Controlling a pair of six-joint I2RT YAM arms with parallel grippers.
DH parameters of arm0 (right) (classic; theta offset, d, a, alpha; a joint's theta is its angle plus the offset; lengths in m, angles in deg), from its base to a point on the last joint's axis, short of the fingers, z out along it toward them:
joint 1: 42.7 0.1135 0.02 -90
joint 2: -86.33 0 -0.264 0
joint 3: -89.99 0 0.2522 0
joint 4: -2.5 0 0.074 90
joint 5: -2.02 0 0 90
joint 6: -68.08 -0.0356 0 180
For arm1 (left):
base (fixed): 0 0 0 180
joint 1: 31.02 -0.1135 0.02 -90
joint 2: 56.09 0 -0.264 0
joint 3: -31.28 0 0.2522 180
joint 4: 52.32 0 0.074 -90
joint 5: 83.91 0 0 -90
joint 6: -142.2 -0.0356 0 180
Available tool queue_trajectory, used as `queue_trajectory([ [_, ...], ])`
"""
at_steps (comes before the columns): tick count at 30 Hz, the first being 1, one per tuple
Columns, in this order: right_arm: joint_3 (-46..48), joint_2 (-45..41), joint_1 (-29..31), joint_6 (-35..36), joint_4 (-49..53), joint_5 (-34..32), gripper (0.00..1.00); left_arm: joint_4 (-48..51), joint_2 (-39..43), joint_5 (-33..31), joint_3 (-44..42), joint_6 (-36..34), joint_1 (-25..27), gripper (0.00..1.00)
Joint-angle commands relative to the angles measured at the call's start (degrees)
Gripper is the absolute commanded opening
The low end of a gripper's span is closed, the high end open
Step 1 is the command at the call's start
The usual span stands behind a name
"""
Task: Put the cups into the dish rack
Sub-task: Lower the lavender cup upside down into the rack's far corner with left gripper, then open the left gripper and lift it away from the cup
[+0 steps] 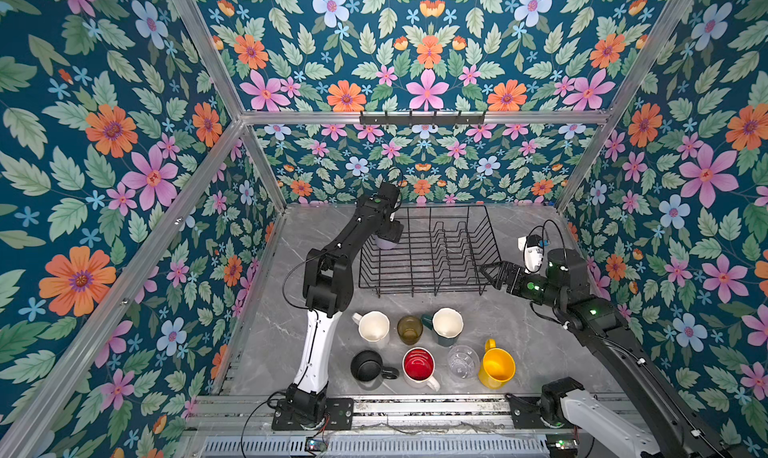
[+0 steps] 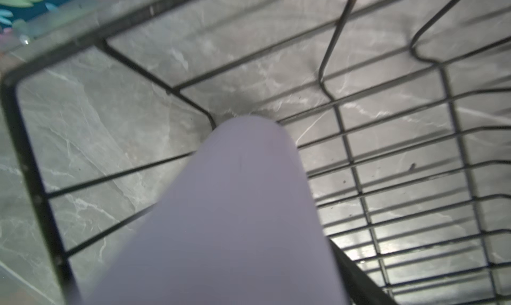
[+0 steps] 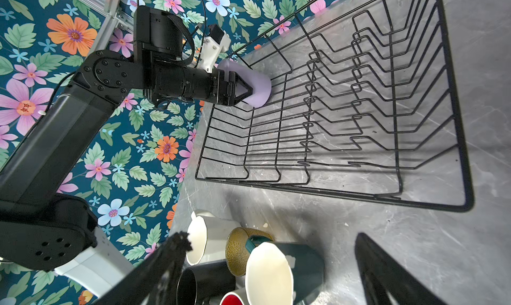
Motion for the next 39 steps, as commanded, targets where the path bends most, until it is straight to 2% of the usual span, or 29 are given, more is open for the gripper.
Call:
queue_trajectory([
  [1,-0.01,-0.03,0.03,0.50,-0.36,-0.06,0.95,-0.65,0.84,-1.22,-0.44,-1.07,-0.06,0.89],
  [7,-0.01,0.02,0.07,0.47,-0.36,-0.05,0.95,-1.56,1.95,-0.46,-1.45,-1.04,-0.06,0.96],
  [14,-0.10,0.30,0.06,0.73,-0.16,-0.45,0.95,-6.02,6.71,1.92,-6.33,-0.47,-0.12,0.99],
  [23,-1.80,0.92,0.03,3.42,4.67,-4.07,0.92,-15.16,18.28,3.16,-15.96,1.78,-0.08,1.00],
  [30,-4.07,2.56,1.05,5.62,11.34,-6.93,0.85,-30.26,32.42,2.32,-31.40,5.49,-0.12,1.00],
  [35,-6.10,4.21,7.11,7.82,16.28,-13.81,0.83,-41.32,42.58,0.92,-42.49,8.62,-0.10,1.00],
  [39,-6.03,5.80,10.50,6.97,18.35,-14.99,0.78,-50.22,50.63,0.30,-51.56,10.83,-0.11,1.00],
])
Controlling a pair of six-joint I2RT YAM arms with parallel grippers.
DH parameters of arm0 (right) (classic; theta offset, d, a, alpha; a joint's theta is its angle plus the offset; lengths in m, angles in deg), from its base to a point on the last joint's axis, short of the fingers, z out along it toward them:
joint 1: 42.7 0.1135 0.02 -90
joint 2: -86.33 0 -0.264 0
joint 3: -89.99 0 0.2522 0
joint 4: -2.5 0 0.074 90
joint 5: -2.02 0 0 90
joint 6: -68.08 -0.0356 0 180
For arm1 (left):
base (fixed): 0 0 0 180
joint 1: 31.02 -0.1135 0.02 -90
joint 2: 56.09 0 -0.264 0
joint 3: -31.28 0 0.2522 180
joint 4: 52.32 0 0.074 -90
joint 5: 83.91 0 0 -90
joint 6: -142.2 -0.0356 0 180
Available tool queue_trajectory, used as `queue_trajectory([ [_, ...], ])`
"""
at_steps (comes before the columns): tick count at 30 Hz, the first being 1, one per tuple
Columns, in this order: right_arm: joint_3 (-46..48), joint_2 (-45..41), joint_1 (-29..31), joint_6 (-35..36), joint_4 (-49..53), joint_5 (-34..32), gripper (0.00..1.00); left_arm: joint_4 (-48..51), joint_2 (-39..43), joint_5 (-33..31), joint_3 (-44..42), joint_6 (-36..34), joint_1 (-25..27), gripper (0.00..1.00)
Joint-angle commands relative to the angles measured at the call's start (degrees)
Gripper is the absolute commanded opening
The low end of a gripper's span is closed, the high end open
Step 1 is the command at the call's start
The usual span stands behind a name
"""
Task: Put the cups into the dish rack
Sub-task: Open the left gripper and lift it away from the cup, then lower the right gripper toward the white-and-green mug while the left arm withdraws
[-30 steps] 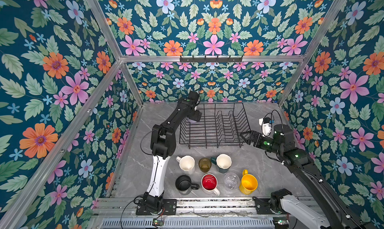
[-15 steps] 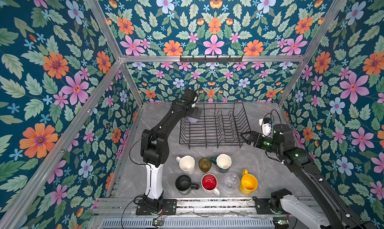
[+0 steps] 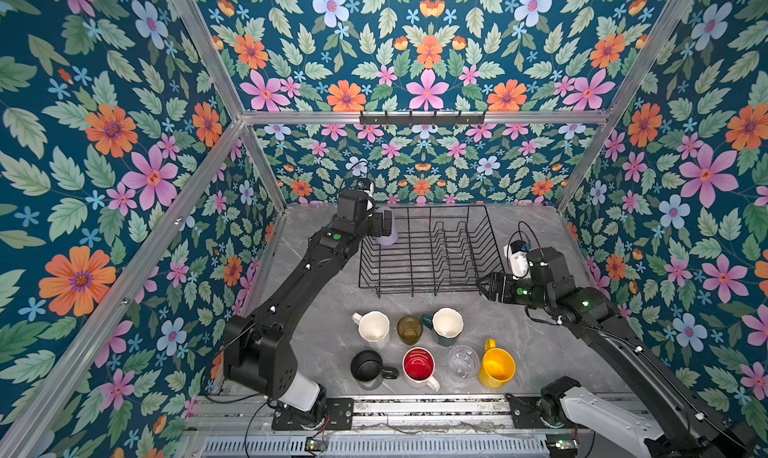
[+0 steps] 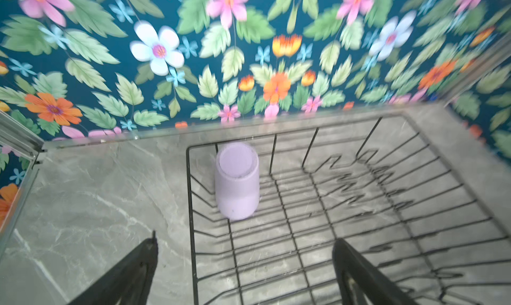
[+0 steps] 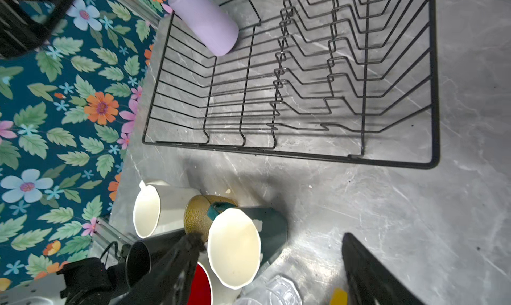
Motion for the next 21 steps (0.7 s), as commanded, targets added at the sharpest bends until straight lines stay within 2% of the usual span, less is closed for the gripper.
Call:
queue_trajectory([
  [1,0.49,0.70,2.16,0.09,3.18,-3.74,0.77,-11.86,5.06,-1.61,-5.51,3.19,-0.11,1.00],
  [10,4.80,2.57,10.87,-6.82,2.05,-7.50,0.70,-20.85,17.17,-5.43,-18.52,6.65,-0.12,1.00],
  [16,5.12,6.09,15.97,-9.62,0.66,-11.53,0.66,-21.15,19.35,-6.45,-20.88,7.85,-0.10,1.00],
  [21,5.02,9.80,17.15,-10.26,-0.36,-12.50,0.61,-21.07,20.16,-6.66,-21.96,8.52,-0.15,1.00],
])
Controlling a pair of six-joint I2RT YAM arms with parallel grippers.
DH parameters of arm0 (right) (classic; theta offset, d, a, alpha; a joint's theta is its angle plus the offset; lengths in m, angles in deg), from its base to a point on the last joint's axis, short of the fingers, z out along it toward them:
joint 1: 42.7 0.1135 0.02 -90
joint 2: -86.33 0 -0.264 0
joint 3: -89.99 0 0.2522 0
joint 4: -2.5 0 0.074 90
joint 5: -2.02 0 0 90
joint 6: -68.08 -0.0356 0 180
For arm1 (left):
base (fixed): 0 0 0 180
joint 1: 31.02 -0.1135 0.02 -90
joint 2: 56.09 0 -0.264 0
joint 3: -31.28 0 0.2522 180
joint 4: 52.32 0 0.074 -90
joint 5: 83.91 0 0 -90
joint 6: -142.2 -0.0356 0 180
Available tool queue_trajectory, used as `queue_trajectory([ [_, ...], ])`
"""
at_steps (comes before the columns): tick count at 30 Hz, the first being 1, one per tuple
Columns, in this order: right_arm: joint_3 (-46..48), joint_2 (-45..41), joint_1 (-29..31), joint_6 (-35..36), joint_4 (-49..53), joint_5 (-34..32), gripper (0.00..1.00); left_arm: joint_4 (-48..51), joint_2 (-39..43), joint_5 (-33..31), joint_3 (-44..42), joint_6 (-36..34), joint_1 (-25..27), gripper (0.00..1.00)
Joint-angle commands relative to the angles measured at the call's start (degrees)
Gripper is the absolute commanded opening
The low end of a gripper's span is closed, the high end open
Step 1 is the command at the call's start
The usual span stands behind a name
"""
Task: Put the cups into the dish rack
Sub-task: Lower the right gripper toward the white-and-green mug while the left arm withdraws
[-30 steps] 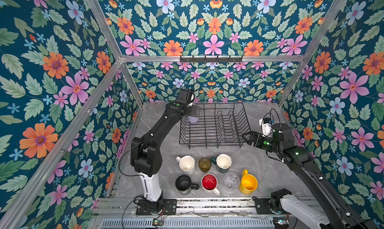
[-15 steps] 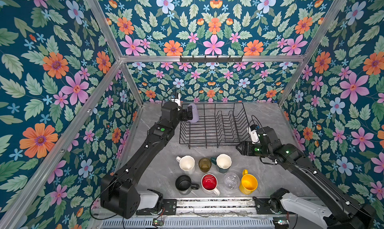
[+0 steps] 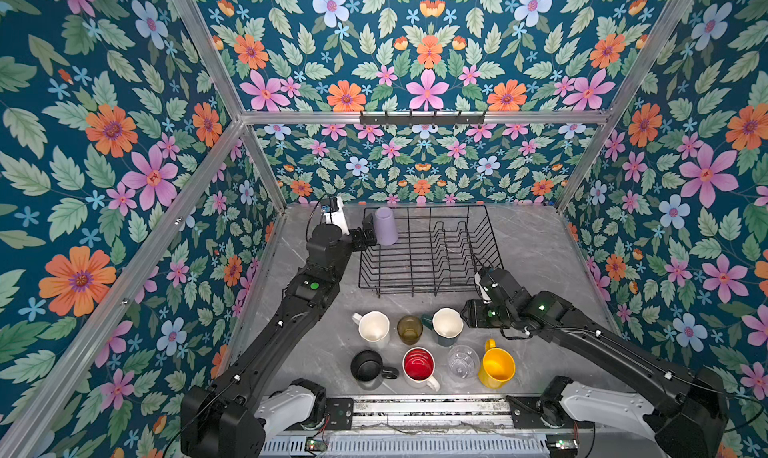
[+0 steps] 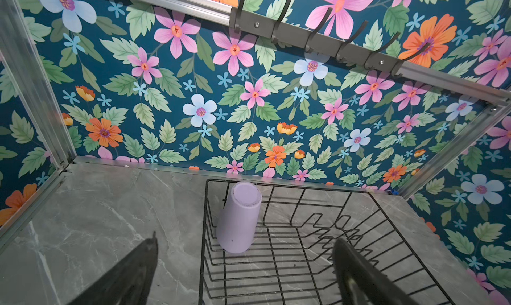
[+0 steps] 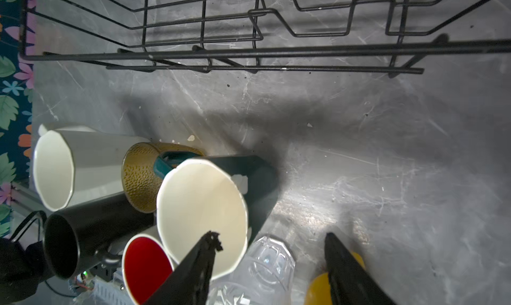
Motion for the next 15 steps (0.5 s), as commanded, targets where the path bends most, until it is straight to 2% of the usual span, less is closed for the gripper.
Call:
queue_trajectory([
  [1,-0.19,1.61,0.97,-1.60,-1.22,-2.51,0.59,-1.58,0.65,-0.70,-0.48,0.98,-0.12,1.00],
  [11,-0.32,8.09,5.69,-5.23,-4.43,-3.69,0.52,-1.39,2.09,-1.24,-1.59,1.06,-0.19,1.00],
  [15,-0.14,10.15,6.25,-5.94,-5.33,-4.59,0.45,-1.30,2.47,-1.34,-1.98,1.13,-0.13,1.00],
])
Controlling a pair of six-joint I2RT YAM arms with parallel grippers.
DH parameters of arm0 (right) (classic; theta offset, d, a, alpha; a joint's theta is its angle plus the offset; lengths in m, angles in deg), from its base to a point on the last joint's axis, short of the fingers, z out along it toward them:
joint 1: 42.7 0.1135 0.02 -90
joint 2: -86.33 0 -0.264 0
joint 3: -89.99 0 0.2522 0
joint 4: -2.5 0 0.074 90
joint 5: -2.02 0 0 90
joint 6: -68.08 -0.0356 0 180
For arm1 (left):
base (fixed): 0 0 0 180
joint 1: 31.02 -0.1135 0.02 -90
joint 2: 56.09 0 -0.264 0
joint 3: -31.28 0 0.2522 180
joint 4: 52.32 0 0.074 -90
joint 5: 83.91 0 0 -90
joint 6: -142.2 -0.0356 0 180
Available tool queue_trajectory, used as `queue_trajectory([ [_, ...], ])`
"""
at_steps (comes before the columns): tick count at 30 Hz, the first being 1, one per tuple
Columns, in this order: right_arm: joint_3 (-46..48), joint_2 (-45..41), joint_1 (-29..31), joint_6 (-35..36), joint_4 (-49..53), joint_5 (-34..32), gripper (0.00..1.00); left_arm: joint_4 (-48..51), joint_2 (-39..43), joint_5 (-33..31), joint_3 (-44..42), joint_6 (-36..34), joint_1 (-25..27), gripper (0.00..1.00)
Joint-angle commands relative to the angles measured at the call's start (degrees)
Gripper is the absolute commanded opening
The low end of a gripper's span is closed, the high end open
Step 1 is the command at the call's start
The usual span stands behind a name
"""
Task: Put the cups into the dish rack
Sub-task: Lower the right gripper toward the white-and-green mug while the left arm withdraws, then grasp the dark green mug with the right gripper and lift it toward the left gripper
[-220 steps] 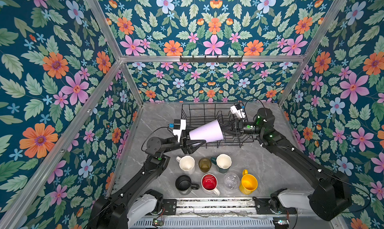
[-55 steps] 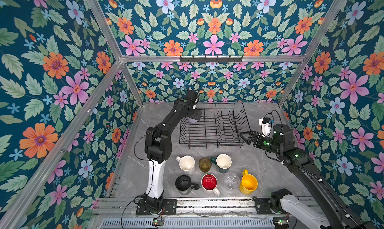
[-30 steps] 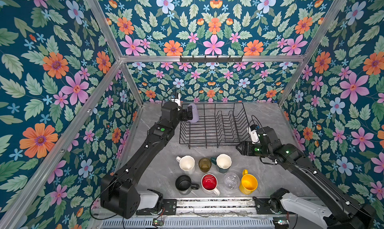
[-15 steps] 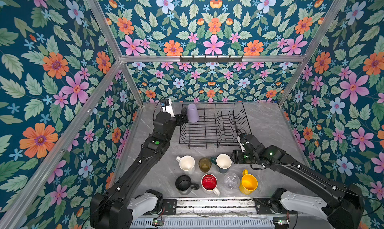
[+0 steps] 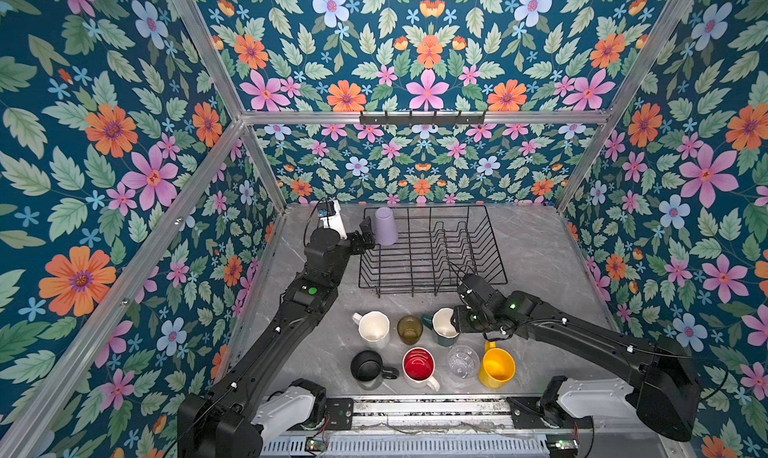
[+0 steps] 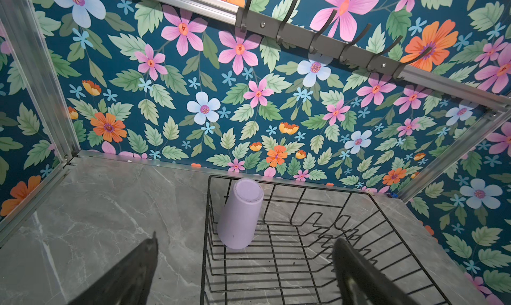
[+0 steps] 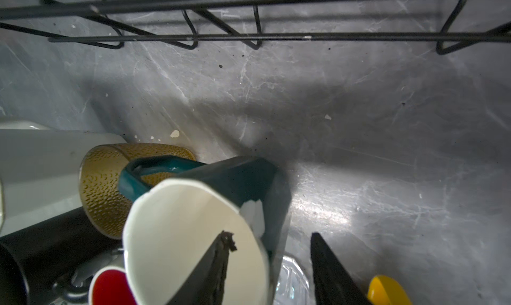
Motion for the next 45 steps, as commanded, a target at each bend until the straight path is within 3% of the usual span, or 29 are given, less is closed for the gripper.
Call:
queue_trajectory([
  [1,-0.17,1.16,0.46,-1.34,-1.54,-1.83,0.43,-1.24,0.59,-0.72,-0.24,0.00,-0.04,1.00],
  [10,-0.94,3.43,2.38,-1.13,-0.10,-5.34,0.27,-1.24,1.15,-0.92,-1.23,0.06,-0.15,1.00],
  [20,-1.72,2.58,2.78,1.33,1.47,-6.47,0.00,-1.06,1.61,-0.93,-1.47,0.32,-0.13,1.00],
  [27,-2.84,0.36,2.81,2.35,4.17,-7.85,0.00,-1.10,2.44,-0.82,-1.72,0.59,-0.13,1.00],
  [36,-6.02,-9.70,2.60,5.06,7.94,-7.85,0.00,-3.72,3.34,1.63,-2.84,0.96,-0.13,1.00],
  [38,-6.40,-12.12,1.91,5.96,7.16,-6.26,0.00,-4.95,3.82,3.63,-3.28,1.04,-0.10,1.00],
  [45,-4.30,-18.24,-7.27,5.84,-2.12,8.63,0.00,-11.96,6.91,12.54,-7.22,0.72,-0.13,1.00],
])
